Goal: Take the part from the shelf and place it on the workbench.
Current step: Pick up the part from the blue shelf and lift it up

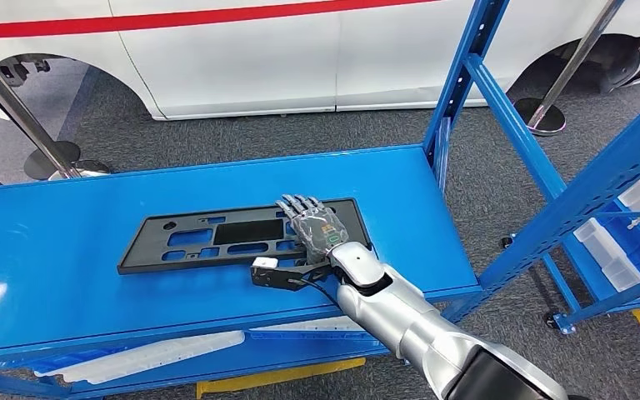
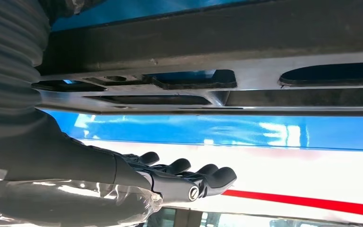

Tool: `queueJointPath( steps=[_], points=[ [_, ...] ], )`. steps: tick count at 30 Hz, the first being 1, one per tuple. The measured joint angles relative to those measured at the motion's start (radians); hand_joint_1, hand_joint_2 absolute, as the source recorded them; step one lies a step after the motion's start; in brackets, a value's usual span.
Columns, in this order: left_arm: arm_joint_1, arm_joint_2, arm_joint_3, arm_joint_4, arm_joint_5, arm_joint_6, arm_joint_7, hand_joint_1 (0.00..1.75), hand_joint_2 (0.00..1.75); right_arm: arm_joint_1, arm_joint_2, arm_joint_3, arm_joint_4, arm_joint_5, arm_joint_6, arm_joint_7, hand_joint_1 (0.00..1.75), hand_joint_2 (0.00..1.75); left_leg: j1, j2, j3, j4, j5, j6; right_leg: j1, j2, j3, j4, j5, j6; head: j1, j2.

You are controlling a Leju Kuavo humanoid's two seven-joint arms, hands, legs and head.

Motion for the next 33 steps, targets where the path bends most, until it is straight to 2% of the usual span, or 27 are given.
queueJointPath(
  steps=[19, 23, 33],
  points=[
    [0.0, 0.0, 0.001, 0.0, 0.0, 0.0, 0.0, 0.0, 0.0, 0.0, 0.0, 0.0, 0.004, 0.0, -0.001, 0.0, 0.0, 1.75, 0.0, 0.0, 0.001, 0.0, 0.0, 0.0, 0.0, 0.0, 0.001, 0.0, 0.0, 0.0, 0.0, 0.0],
    [0.0, 0.0, 0.001, 0.0, 0.0, 0.0, 0.0, 0.0, 0.0, 0.001, 0.0, -0.001, 0.005, -0.003, -0.001, 0.0, 1.75, 1.75, 0.0, 0.0, 0.001, 0.0, 0.0, 0.0, 0.0, 0.0, 0.001, 0.0, 0.0, 0.0, 0.0, 0.0],
    [0.0, 0.0, 0.003, 0.0, 0.001, 0.0, 0.004, 0.0, 0.0, 0.026, -0.005, -0.023, 0.003, -0.039, -0.015, -0.021, 1.75, 1.75, 0.0, 0.001, 0.002, 0.0, 0.0, 0.0, 0.0, 0.0, 0.002, 0.0, 0.0, 0.0, 0.0, 0.0]
  ],
)
